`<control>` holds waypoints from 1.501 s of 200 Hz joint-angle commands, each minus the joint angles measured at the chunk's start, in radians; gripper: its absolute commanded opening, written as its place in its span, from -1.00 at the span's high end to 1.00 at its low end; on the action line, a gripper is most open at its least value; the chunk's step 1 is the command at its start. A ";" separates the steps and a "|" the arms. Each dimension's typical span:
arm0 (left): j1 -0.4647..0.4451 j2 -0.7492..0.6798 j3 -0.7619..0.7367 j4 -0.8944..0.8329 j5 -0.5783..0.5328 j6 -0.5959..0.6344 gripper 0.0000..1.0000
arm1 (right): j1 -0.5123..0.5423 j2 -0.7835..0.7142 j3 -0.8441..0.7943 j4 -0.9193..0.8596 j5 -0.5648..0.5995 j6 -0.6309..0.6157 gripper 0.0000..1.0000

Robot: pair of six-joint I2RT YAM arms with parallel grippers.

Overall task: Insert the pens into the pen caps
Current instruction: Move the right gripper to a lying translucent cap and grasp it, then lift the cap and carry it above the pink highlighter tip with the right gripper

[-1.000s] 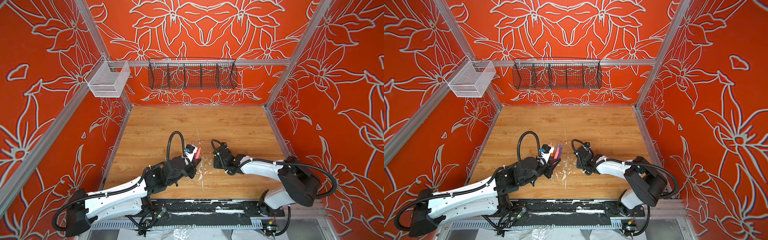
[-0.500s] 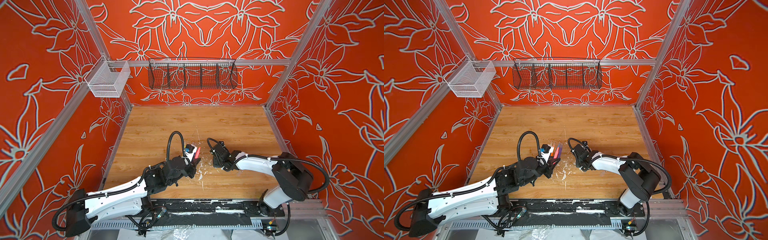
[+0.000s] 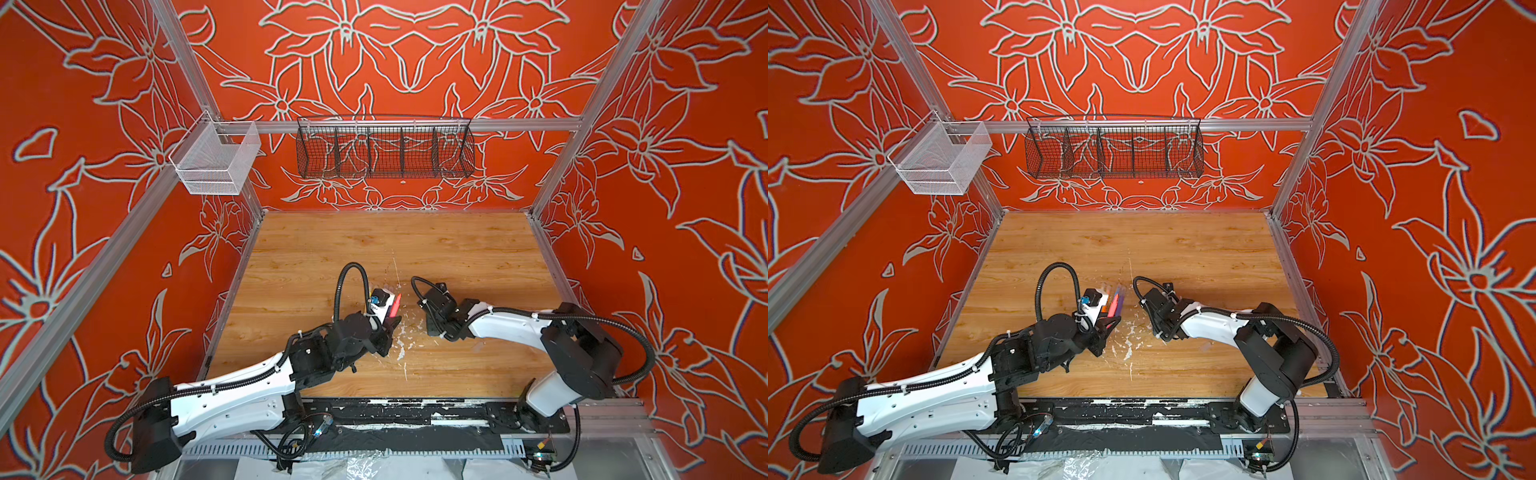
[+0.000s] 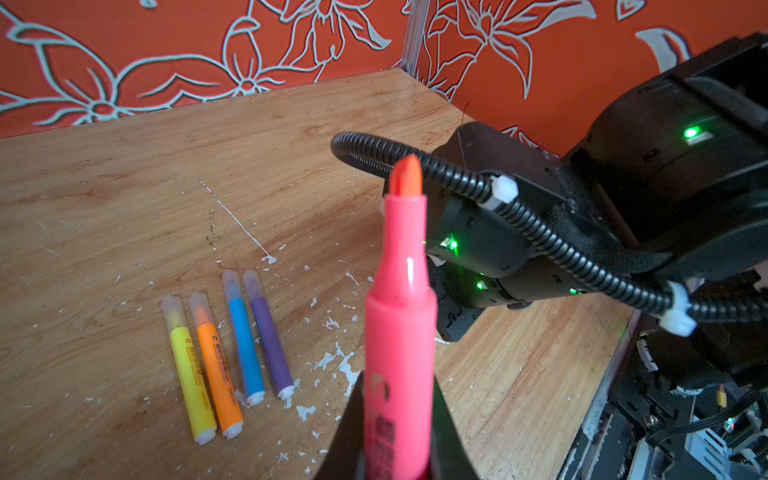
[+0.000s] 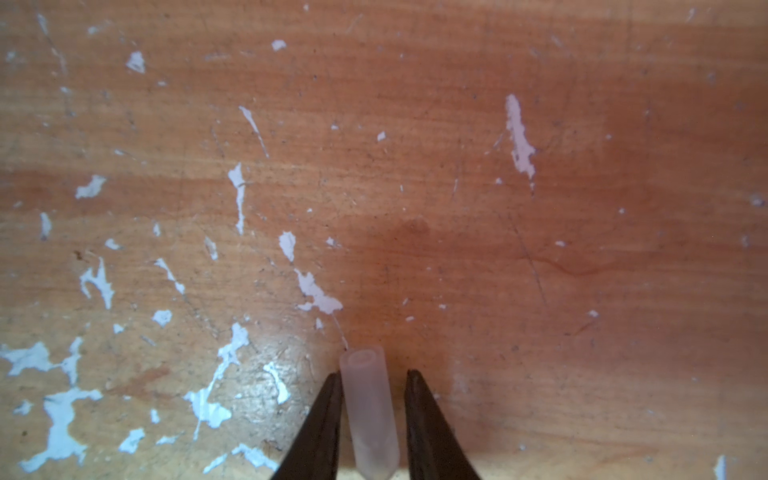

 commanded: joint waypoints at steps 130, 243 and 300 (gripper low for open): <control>0.001 0.003 0.002 0.025 0.033 0.014 1.00 | 0.007 -0.356 -0.075 -0.069 0.090 0.048 0.88; 0.002 0.029 0.010 0.065 0.098 0.025 1.00 | 0.138 -0.782 -0.131 0.449 -0.071 -0.010 0.90; 0.001 0.043 0.015 0.079 0.108 0.026 1.00 | 0.167 -0.675 -0.194 0.778 -0.121 0.006 0.98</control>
